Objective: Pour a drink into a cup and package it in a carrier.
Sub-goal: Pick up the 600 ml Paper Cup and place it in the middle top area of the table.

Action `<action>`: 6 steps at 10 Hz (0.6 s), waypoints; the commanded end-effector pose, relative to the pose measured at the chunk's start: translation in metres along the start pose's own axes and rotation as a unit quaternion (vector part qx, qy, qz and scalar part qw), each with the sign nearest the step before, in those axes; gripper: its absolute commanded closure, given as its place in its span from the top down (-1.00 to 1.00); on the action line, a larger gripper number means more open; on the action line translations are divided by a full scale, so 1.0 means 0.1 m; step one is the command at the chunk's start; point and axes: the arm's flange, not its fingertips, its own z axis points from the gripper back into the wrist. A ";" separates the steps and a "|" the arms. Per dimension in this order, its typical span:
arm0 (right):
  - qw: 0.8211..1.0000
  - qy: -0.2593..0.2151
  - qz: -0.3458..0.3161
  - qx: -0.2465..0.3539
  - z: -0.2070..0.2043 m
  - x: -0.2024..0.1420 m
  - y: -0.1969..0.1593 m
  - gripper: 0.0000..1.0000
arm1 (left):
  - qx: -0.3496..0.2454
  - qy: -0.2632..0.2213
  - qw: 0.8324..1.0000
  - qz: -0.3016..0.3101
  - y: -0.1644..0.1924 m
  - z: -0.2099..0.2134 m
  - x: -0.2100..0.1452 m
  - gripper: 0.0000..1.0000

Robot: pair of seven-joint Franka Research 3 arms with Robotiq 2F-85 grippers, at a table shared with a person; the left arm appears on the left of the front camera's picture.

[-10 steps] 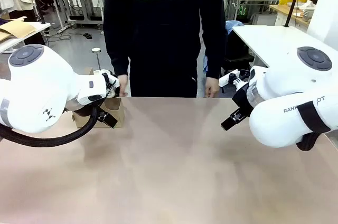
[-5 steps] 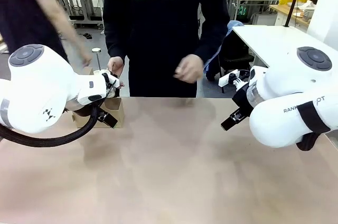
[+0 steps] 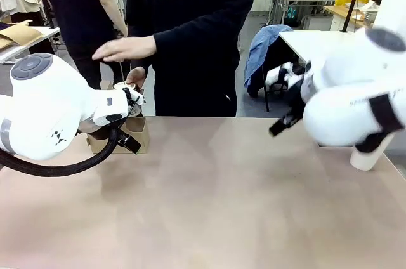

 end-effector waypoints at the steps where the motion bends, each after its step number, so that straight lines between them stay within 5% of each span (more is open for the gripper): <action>1: 0.999 0.008 0.005 0.031 0.44 0.45 -0.43 1.00 | 0.000 0.000 1.000 0.000 0.00 0.00 0.00 1.00; 3: 0.997 -0.007 0.011 0.076 0.82 0.59 -0.94 1.00 | 0.000 0.000 1.000 0.000 0.00 0.00 0.00 1.00; 6: 0.982 -0.079 0.048 0.167 1.30 -0.01 -1.92 1.00 | 0.000 0.000 1.000 0.000 0.00 0.00 0.00 1.00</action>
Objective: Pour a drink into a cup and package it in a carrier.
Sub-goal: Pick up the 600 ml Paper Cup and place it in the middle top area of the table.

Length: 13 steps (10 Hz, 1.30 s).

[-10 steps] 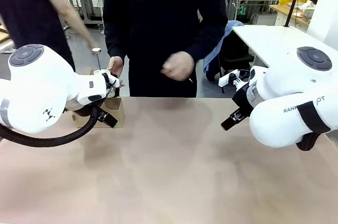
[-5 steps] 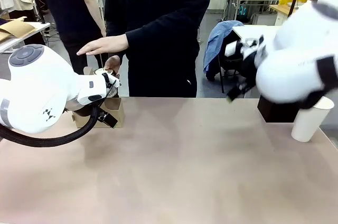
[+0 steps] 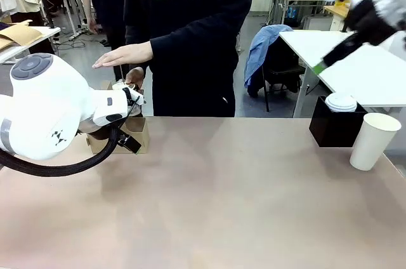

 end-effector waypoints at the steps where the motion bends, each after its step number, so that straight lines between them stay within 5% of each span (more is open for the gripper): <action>1: 0.996 -0.033 0.032 0.073 0.22 -0.60 -0.49 1.00 | 0.000 0.000 1.000 0.000 0.00 0.00 0.00 1.00; 5: 0.975 -0.164 0.105 0.109 0.33 -1.90 -0.99 1.00 | 0.000 0.000 1.000 0.000 0.00 0.00 0.00 1.00; 6: 0.968 -0.193 0.096 0.126 0.27 -1.93 -0.98 1.00 | 0.000 0.000 1.000 0.000 0.00 0.00 0.00 1.00; 7: 0.983 -0.136 0.089 0.086 0.50 -1.88 -0.90 1.00 | 0.000 0.000 1.000 0.000 0.00 0.00 0.00 1.00; 11: 0.981 -0.140 0.098 0.091 0.43 -1.96 -0.91 1.00 | 0.000 0.000 1.000 0.000 0.00 0.00 0.00 1.00; 13: 0.964 -0.224 0.082 0.120 0.41 -2.28 -1.44 1.00 | 0.000 0.000 1.000 0.000 0.00 0.00 0.00 1.00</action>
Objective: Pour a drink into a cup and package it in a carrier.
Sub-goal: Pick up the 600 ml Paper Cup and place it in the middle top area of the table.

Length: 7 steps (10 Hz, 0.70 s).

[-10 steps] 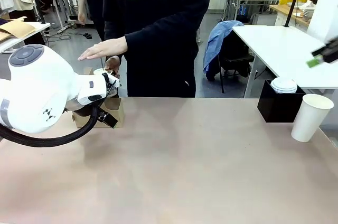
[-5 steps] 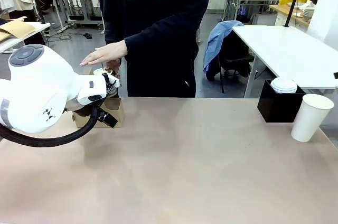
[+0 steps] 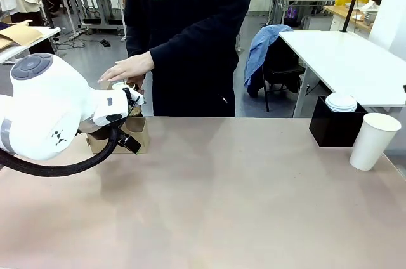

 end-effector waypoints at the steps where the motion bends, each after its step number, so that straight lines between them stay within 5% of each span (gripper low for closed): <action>1: 0.995 -0.100 0.011 0.018 0.17 -0.42 -0.43 1.00 | 0.000 0.000 1.000 0.001 0.00 0.00 0.00 1.00; 3: 0.986 -0.166 0.011 0.028 0.23 -0.89 -0.65 1.00 | 0.000 0.000 1.000 0.001 0.00 0.00 0.00 1.00; 7: 0.977 -0.204 0.002 0.060 0.05 -1.65 -0.87 1.00 | 0.000 0.000 1.000 0.001 0.00 0.00 0.00 1.00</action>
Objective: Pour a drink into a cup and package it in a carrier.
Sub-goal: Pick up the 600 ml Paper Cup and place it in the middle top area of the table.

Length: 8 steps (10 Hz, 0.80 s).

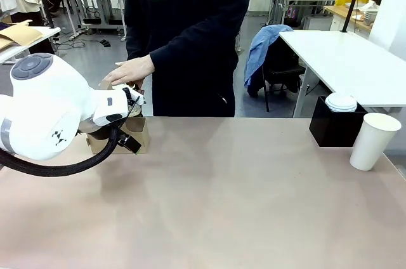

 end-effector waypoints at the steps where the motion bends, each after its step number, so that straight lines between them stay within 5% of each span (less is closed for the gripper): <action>1: 0.999 -0.010 0.023 0.029 0.07 -0.09 -0.12 1.00 | -0.001 0.000 1.000 0.001 0.00 0.00 0.00 1.00; 8: 1.000 -0.006 0.002 0.018 -0.01 -0.21 -0.11 1.00 | -0.001 0.000 1.000 0.001 0.00 0.00 0.00 1.00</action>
